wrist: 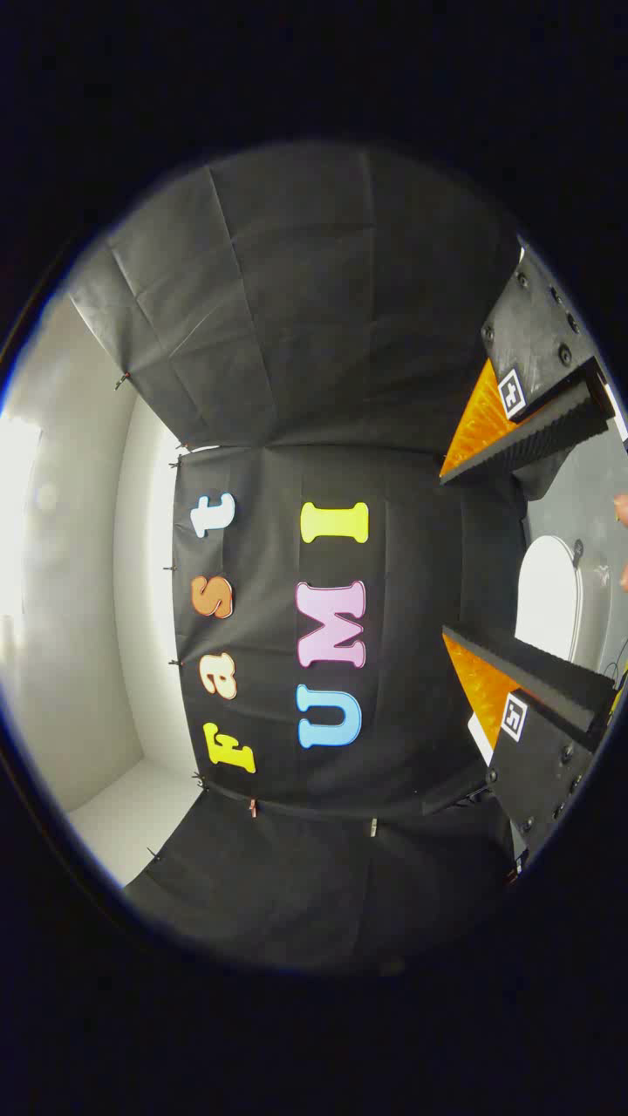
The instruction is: Open the toilet lid.
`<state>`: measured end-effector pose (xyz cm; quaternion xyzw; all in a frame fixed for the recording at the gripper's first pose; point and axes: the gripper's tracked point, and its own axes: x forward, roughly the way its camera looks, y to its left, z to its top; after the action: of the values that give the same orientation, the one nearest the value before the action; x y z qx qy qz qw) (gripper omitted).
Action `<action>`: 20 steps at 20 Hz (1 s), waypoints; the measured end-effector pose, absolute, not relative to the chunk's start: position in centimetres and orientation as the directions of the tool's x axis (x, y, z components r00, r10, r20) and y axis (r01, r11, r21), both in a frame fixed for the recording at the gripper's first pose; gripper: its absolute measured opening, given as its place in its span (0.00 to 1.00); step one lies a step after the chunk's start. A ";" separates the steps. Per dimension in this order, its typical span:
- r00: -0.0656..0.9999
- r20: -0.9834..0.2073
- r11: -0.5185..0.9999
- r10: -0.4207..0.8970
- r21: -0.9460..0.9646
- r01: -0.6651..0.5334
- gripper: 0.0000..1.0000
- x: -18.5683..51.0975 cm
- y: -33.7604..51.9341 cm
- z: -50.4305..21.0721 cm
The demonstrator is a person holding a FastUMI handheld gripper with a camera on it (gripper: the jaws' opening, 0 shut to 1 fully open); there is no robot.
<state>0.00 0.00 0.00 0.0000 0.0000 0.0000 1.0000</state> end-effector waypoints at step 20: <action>0.998 -0.033 0.998 0.053 0.027 -0.053 0.99 1.3 1.9 -2.1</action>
<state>1.28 1.92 -2.07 0.0132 0.0170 0.0265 0.9994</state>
